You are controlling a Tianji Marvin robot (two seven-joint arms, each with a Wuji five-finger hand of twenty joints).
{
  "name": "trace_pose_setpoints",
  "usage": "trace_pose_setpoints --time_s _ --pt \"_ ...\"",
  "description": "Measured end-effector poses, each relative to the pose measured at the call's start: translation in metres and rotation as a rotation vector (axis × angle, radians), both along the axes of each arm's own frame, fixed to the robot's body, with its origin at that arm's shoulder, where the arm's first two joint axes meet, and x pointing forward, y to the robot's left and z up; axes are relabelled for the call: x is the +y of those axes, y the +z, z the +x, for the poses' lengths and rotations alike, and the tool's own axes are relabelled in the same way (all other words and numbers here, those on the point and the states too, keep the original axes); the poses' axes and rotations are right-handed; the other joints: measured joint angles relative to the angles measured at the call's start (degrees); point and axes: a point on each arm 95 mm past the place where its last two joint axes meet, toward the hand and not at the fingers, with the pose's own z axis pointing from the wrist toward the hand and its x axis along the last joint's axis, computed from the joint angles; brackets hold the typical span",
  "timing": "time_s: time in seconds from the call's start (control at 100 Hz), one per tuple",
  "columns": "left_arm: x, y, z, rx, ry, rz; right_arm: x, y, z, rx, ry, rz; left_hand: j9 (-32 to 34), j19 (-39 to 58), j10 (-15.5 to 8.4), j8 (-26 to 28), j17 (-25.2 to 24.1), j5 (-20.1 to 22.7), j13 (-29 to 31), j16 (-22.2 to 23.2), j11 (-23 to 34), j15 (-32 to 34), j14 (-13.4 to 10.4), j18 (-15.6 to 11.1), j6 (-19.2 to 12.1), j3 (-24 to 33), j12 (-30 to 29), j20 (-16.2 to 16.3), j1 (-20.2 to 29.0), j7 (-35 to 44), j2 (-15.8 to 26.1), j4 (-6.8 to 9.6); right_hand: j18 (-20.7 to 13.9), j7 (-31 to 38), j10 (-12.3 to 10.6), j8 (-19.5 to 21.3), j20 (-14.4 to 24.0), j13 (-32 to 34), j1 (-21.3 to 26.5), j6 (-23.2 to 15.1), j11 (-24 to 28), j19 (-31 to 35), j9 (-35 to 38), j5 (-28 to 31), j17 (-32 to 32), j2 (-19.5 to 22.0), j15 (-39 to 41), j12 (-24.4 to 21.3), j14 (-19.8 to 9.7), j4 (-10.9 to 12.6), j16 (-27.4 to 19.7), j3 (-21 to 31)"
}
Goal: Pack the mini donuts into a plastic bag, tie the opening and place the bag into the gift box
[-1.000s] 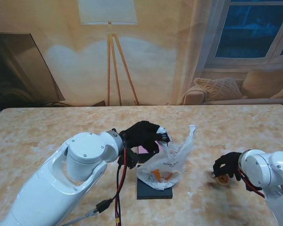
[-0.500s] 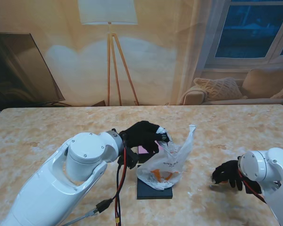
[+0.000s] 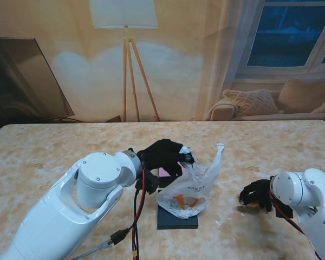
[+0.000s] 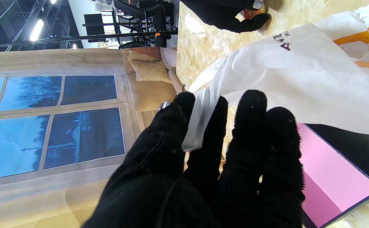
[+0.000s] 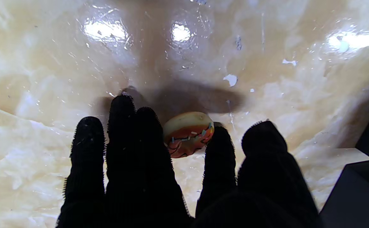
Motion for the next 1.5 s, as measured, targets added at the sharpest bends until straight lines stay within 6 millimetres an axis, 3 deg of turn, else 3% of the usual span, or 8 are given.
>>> trace_pose_setpoints --time_s 0.31,0.37,0.57,0.71,0.88,1.01,1.27,1.5 --pt "0.000 0.000 0.000 0.000 0.001 0.000 0.004 -0.004 0.011 -0.079 0.010 -0.001 0.00 0.00 0.00 0.00 0.00 0.00 0.00 0.00 0.01 0.00 0.00 0.00 0.00 0.00 0.00 0.00 0.00 0.00 0.00 0.00 -1.32 8.39 -0.58 -3.59 -5.87 1.33 3.96 2.64 2.67 0.28 1.16 10.74 1.60 -6.64 0.07 0.07 -0.65 0.12 -2.18 1.03" --pt "0.000 0.000 0.000 0.000 0.001 0.000 0.005 -0.006 0.013 -0.094 0.013 -0.003 0.00 0.00 0.00 0.00 0.00 0.00 0.00 0.00 0.01 0.00 0.00 0.00 0.00 0.00 0.00 0.00 0.00 0.00 0.00 0.00 -1.53 12.67 -0.58 -5.37 -6.60 1.52 3.72 3.01 3.83 0.74 1.21 12.20 1.70 -8.96 0.32 0.20 -0.65 0.00 -2.18 6.33" --pt "0.000 0.000 0.000 0.000 0.001 0.000 0.008 -0.010 0.021 -0.125 0.034 -0.001 0.00 0.00 0.00 0.00 0.00 0.00 0.00 0.00 0.01 0.00 0.00 0.00 0.00 0.00 0.00 0.00 0.00 0.00 0.00 0.00 -2.24 24.93 -2.70 -7.71 -6.69 5.50 -1.14 2.53 6.23 2.98 4.33 15.25 6.21 -20.03 4.12 1.49 -2.30 -5.13 -2.19 27.12" --pt "0.000 0.000 0.000 -0.001 0.000 -0.001 0.011 -0.013 0.025 -0.134 0.056 -0.002 0.00 0.00 0.00 0.00 0.00 0.00 0.01 0.00 0.02 0.00 0.00 0.00 0.00 0.00 0.00 0.00 0.00 0.00 0.00 0.00 -4.20 27.17 -5.05 -6.23 -7.28 8.75 -2.09 0.99 8.42 4.28 6.74 16.94 10.27 -26.18 6.60 2.28 -4.52 -7.63 -2.19 34.32" --pt "0.001 0.000 0.000 -0.001 0.002 -0.001 0.011 -0.017 0.031 -0.181 0.098 -0.002 0.00 0.00 0.00 0.00 0.00 0.00 0.01 0.01 0.02 0.00 0.00 0.00 0.00 0.00 0.00 0.00 0.00 0.00 0.00 0.00 -7.20 31.48 -10.35 -3.94 -7.38 14.30 -2.18 -3.62 10.60 6.91 11.71 21.48 16.83 -33.45 12.13 6.04 -9.26 -10.51 1.58 43.04" --pt "0.001 0.000 0.000 -0.002 0.003 -0.002 0.012 -0.017 0.033 -0.229 0.141 -0.008 0.00 0.00 0.00 0.00 0.00 0.00 0.01 0.01 0.02 0.00 0.00 0.00 0.00 0.00 0.00 0.00 0.00 0.00 0.00 0.00 -8.56 32.28 -12.29 -3.82 -7.38 18.32 -2.14 -5.22 10.98 8.56 15.25 23.88 21.54 -36.35 15.73 8.65 -11.73 -11.64 3.91 44.96" --pt "0.001 0.000 0.000 -0.004 0.003 -0.004 0.008 -0.014 0.031 -0.306 0.196 0.005 0.00 0.00 0.00 0.00 0.00 0.00 0.01 0.01 0.02 0.00 0.00 0.00 0.00 0.00 0.00 0.00 0.00 0.00 0.00 0.00 -8.64 33.00 -12.73 -5.46 -6.60 20.61 -2.14 -5.34 11.35 8.95 17.12 25.20 24.53 -37.87 18.59 10.20 -13.09 -12.09 5.26 46.62" --pt "0.003 0.000 -0.001 -0.003 -0.002 -0.011 -0.001 0.010 0.032 -0.541 0.308 0.103 0.00 0.00 0.00 0.00 0.00 0.00 0.01 0.01 0.02 0.00 0.00 0.00 0.00 0.00 0.00 0.01 0.00 0.00 0.00 0.00 -9.01 33.19 -13.55 -6.67 -5.27 21.99 -3.42 -6.18 12.47 9.06 18.22 26.05 25.87 -38.97 20.17 11.66 -13.92 -12.10 6.14 48.25"
